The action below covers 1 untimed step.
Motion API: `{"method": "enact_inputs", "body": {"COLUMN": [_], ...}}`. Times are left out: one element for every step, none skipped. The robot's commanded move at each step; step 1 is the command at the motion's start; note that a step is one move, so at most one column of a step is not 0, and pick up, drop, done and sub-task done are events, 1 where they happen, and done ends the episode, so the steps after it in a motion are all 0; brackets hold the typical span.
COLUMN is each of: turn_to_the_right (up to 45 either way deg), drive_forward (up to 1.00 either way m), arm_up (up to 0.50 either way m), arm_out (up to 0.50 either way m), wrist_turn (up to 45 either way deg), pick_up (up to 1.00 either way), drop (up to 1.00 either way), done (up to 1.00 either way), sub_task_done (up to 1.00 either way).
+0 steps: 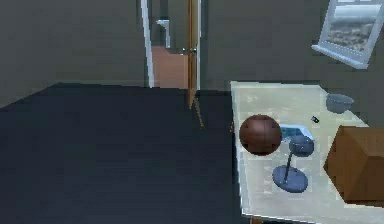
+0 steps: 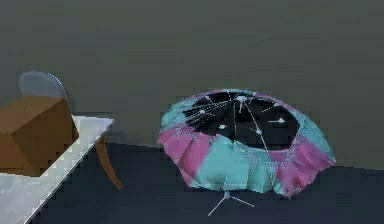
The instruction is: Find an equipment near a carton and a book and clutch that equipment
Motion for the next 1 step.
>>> {"method": "enact_inputs", "body": {"turn_to_the_right": [0.0], "drive_forward": [0.15], "arm_up": [0.00], "arm_out": [0.00], "wrist_turn": [0.0], "pick_up": [0.00], "drop": [0.00], "done": [0.00], "sub_task_done": [0.00]}}
